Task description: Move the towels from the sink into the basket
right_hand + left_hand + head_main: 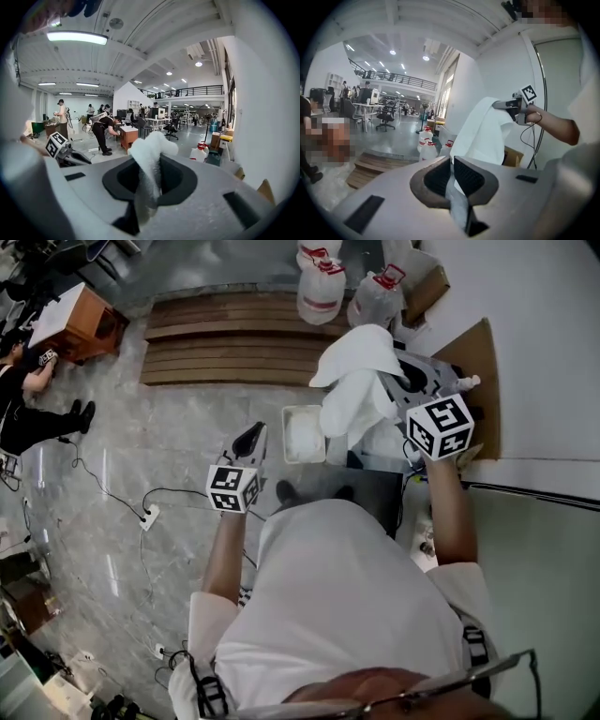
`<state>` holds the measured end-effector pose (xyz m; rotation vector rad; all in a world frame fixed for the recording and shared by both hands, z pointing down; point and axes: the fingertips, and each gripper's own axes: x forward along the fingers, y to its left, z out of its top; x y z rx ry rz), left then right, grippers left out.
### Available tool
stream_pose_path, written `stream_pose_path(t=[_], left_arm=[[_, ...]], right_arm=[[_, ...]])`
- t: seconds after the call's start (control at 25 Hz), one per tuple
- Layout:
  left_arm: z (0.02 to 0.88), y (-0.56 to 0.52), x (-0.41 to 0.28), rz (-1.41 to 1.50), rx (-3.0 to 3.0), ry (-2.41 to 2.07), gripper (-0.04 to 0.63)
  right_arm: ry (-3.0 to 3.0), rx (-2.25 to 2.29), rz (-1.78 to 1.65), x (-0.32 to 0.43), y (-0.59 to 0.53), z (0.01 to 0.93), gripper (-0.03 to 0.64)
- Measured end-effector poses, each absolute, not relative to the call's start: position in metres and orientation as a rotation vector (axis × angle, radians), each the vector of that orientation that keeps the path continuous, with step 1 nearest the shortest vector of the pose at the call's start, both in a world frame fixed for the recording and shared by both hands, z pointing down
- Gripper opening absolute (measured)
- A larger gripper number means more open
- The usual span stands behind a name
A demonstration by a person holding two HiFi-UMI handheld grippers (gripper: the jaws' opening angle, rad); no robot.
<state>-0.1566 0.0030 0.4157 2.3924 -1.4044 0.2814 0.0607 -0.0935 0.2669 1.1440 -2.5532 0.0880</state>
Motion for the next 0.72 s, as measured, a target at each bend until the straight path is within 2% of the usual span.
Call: stream_pose_path(t=[0.32, 0.72], left_arm=[[0.456, -0.001, -0.196, 0.311, 2.32, -1.412, 0.025], [0.579, -0.002, -0.212, 0.409, 2.216, -1.316, 0.025]], right_arm=[[-2.475, 1.056, 0.258, -0.007, -0.108, 0.371, 0.071], [-2.149, 1.057, 0.67, -0.049, -0.092, 0.659, 0.071]])
